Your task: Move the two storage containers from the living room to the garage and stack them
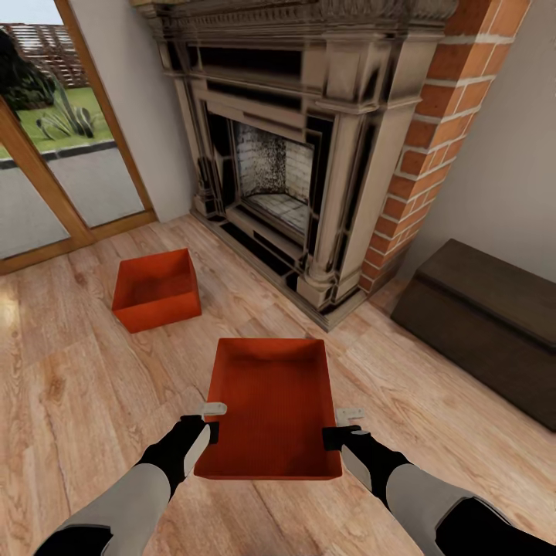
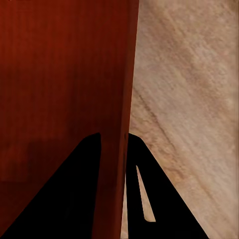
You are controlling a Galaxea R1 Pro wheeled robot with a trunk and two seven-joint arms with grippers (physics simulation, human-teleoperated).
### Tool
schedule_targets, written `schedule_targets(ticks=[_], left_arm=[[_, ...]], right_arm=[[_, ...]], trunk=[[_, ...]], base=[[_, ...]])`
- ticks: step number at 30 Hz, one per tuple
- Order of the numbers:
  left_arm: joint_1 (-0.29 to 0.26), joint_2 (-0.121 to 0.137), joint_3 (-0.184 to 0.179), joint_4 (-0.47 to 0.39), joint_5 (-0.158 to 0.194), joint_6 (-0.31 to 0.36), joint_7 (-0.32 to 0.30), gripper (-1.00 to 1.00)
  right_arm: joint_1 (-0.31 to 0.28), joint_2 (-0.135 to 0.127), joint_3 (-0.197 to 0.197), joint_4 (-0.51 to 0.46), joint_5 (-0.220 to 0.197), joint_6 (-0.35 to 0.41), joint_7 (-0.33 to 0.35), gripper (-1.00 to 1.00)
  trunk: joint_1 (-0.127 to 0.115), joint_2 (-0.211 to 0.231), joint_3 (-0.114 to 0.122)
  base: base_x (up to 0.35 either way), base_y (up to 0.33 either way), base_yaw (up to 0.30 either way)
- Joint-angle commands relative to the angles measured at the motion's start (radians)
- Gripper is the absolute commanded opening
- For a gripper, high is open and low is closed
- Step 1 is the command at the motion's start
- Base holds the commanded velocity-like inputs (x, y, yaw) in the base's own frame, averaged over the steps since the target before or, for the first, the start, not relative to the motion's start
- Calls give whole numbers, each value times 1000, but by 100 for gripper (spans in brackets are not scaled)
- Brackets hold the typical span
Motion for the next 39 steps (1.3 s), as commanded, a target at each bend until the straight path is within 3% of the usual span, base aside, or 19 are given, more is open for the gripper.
schedule_targets(ticks=[1, 39], left_arm=[[0, 1, -10, -1, 9, 6, 11, -100], [1, 1, -10, -1, 9, 5, 8, -100]], right_arm=[[-1, -3, 8, -1, 7, 5, -11, -100], [-1, -3, 8, -1, 6, 5, -11, -100]], trunk=[[-4, 7, 3], [-150, 273, 122]], base=[[0, 0, 0], [0, 0, 0]])
